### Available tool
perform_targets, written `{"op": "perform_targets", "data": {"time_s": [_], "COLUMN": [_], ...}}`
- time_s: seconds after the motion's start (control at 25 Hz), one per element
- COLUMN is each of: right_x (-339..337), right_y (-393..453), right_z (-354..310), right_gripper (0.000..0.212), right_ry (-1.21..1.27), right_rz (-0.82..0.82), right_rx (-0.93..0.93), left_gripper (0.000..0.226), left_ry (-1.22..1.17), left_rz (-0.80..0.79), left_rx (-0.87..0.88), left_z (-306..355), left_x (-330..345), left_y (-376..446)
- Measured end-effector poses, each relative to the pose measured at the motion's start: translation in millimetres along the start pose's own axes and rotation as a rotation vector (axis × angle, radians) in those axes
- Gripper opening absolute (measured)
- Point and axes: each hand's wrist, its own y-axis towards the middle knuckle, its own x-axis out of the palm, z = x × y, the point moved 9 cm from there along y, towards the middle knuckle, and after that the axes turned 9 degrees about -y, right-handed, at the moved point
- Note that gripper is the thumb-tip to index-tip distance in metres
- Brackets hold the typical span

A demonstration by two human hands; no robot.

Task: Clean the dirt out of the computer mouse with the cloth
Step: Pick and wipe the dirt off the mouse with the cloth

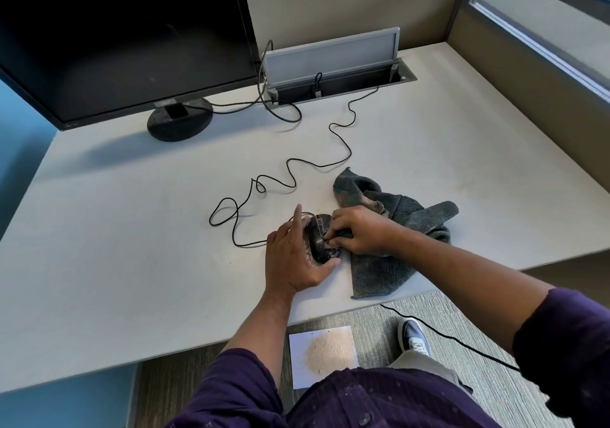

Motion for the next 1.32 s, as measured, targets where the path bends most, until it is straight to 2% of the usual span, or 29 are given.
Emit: {"op": "perform_targets", "data": {"time_s": [0.12,0.24,0.28,0.4,0.44,0.56,0.72,0.84,0.88,1.0,1.12,1.32], "right_x": [-8,4,3,-7,-5,5,-2,13,12,-2,6,-3], "right_y": [4,3,5,12,13,11,17,14,17,35,44,57], "right_z": [-1,-23,-21,0,-3,-25,-15,-39,-39,-30,-32,0], "right_gripper": [0.012,0.013,0.014,0.017,0.016,0.017,0.017,0.019,0.020,0.023,0.024,0.022], "right_ry": [-0.029,-0.047,-0.059,-0.108,-0.123,-0.104,-0.155,-0.176,-0.195,-0.199,-0.268,-0.290], "right_rz": [0.053,-0.084,-0.085,0.032,0.025,-0.075,-0.029,-0.157,-0.160,-0.065,-0.126,-0.064], "right_rx": [0.034,-0.157,-0.141,0.069,0.054,-0.148,-0.035,-0.229,-0.228,-0.110,-0.130,0.064], "left_gripper": [0.133,0.133,0.133,0.132,0.132,0.133,0.133,0.134,0.133,0.134,0.137,0.138], "left_ry": [0.009,0.018,0.019,0.011,0.011,0.015,0.012,0.022,0.019,-0.004,-0.022,-0.032], "left_rz": [-0.001,-0.017,-0.018,-0.005,-0.005,-0.020,-0.019,-0.019,-0.014,0.022,0.026,0.009], "left_rx": [0.001,0.000,0.001,-0.003,-0.003,-0.005,-0.011,-0.010,-0.010,-0.023,-0.033,-0.045], "left_z": [1,-1,-1,0,0,-1,-2,-3,-3,-4,-5,-8], "left_x": [0,1,1,0,0,2,1,2,1,-1,-2,0], "left_y": [0,0,0,0,0,0,0,0,1,1,1,2]}}
